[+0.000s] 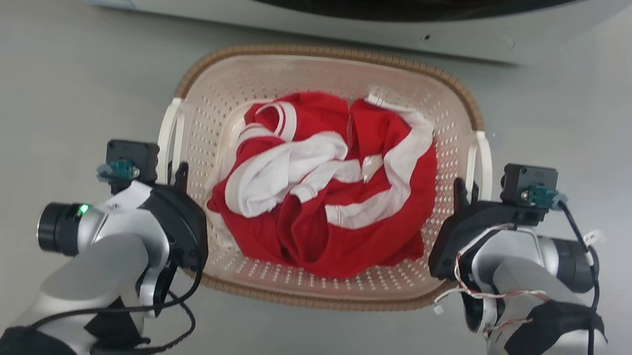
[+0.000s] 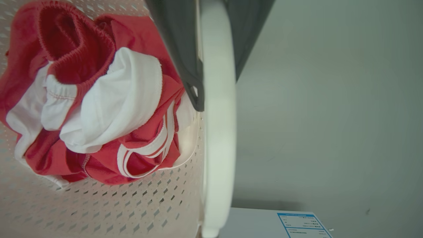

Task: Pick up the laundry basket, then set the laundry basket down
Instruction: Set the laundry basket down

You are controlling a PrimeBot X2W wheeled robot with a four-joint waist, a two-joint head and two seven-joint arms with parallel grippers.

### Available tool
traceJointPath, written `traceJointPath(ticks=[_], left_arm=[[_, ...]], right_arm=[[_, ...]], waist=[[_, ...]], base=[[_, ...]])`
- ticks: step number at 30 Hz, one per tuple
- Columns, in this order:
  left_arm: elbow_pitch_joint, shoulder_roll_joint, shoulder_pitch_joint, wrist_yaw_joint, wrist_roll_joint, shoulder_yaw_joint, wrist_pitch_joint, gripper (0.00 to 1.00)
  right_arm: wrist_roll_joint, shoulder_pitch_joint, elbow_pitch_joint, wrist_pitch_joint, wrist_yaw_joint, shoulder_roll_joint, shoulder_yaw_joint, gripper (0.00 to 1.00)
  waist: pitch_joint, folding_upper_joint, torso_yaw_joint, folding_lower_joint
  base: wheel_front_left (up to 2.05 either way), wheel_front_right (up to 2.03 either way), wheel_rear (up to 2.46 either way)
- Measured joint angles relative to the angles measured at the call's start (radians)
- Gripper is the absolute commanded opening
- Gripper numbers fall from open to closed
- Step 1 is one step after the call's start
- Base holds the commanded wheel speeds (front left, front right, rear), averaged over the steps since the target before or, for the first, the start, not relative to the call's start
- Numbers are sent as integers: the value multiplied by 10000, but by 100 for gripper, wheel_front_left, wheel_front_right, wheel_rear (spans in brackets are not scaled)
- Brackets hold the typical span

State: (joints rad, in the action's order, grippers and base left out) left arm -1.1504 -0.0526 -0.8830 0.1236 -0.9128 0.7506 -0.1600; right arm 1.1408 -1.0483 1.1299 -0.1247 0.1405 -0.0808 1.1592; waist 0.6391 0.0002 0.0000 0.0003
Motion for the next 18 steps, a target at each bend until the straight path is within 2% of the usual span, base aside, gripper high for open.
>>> traceJointPath(ticks=[18], left_arm=[[-140, 6, -1794, 54, 362, -104, -192, 0]], right_arm=[[-303, -1579, 433, -447, 0, -10, 0, 0]], waist=[[2537, 0, 265, -1]], base=[[0, 0, 0]])
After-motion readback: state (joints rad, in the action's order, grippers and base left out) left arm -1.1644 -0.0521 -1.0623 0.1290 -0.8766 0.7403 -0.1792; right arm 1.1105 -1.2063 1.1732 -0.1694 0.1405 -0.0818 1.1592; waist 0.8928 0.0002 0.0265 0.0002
